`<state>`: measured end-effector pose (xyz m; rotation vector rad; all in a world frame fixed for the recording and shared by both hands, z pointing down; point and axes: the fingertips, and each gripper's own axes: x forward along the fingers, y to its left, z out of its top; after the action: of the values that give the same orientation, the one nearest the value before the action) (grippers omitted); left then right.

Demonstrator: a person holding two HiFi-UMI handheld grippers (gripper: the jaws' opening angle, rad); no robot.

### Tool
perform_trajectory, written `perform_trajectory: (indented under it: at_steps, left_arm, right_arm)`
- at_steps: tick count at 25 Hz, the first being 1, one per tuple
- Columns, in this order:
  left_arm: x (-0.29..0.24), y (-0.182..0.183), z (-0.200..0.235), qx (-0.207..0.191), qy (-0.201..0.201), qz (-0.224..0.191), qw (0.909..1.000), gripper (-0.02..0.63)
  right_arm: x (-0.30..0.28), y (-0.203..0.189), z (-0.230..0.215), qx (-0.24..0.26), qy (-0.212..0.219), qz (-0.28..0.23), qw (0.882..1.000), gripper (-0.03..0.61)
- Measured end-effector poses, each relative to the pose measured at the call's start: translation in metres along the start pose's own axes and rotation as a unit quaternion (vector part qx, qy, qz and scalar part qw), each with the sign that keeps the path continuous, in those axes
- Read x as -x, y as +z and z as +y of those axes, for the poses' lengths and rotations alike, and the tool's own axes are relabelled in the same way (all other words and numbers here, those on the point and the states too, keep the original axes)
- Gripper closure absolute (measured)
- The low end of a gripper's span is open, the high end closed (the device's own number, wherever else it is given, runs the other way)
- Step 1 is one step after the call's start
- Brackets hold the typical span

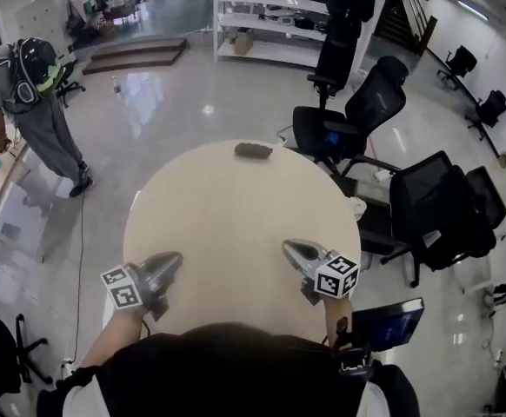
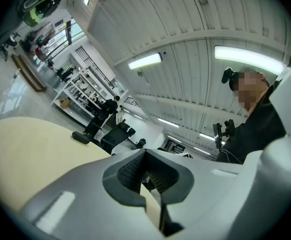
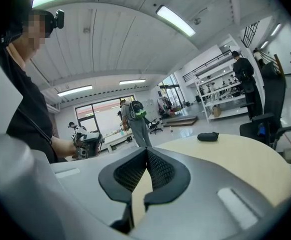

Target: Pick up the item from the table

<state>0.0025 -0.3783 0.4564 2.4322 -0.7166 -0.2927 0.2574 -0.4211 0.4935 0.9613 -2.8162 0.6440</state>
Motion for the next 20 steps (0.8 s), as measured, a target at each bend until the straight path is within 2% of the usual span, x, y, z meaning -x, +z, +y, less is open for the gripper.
perform_trajectory:
  at_steps: [4, 8, 12, 17, 20]
  left_arm:
    - [0.013, 0.009, 0.034, 0.011, -0.020, 0.008, 0.9997, 0.620]
    - [0.004, 0.042, 0.056, 0.002, -0.046, 0.011, 0.9989, 0.620]
    - [-0.006, 0.050, 0.063, -0.001, -0.055, -0.002, 0.9985, 0.620]
    - [-0.023, 0.038, 0.078, -0.004, -0.044, -0.021, 0.9988, 0.620]
    - [-0.037, 0.041, 0.081, -0.016, -0.038, -0.017, 0.9990, 0.620]
  right_arm:
    - [-0.025, -0.007, 0.017, -0.024, -0.023, 0.005, 0.999, 0.563]
    - [-0.041, 0.006, 0.033, -0.009, -0.039, 0.019, 0.999, 0.563]
    - [-0.037, 0.020, 0.019, -0.016, -0.061, 0.009, 0.998, 0.563]
    - [-0.033, 0.027, -0.011, 0.002, -0.071, -0.003, 0.997, 0.563]
    - [-0.031, 0.035, -0.027, 0.005, -0.075, -0.016, 0.997, 0.563]
